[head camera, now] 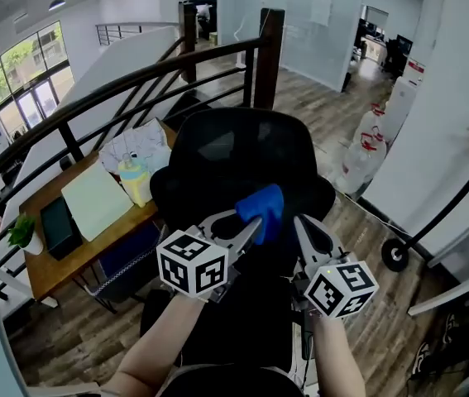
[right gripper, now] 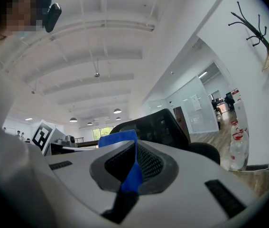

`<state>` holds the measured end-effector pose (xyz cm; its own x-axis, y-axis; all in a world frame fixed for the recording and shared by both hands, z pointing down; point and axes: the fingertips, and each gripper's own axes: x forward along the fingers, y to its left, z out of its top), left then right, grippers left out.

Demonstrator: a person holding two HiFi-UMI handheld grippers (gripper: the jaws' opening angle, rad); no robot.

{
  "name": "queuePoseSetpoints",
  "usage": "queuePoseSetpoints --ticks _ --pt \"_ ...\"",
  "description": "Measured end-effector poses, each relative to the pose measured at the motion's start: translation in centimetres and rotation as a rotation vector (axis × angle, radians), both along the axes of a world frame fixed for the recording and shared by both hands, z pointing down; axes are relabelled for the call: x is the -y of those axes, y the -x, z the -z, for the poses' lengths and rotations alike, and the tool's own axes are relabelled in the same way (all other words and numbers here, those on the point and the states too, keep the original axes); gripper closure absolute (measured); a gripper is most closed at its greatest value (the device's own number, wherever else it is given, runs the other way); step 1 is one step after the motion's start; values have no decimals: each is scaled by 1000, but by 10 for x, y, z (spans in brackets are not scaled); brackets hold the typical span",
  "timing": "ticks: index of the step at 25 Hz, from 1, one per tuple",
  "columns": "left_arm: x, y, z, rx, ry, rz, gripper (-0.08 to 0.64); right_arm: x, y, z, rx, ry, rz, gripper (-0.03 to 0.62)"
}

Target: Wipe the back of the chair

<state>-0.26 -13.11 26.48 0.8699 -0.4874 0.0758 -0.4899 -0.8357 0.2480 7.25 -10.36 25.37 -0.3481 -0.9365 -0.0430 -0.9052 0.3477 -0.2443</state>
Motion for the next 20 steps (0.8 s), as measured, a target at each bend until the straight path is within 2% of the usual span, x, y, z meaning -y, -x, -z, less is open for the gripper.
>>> queuePoseSetpoints --ticks 8,15,20 --pt "24 -47 26 -27 -53 -129 465 21 -28 8 -11 -6 -109 561" --pt "36 -80 47 -52 -99 -216 465 32 -43 4 -15 4 -154 561" --pt "50 -95 50 -2 -130 -223 465 38 -57 10 2 -10 -199 561"
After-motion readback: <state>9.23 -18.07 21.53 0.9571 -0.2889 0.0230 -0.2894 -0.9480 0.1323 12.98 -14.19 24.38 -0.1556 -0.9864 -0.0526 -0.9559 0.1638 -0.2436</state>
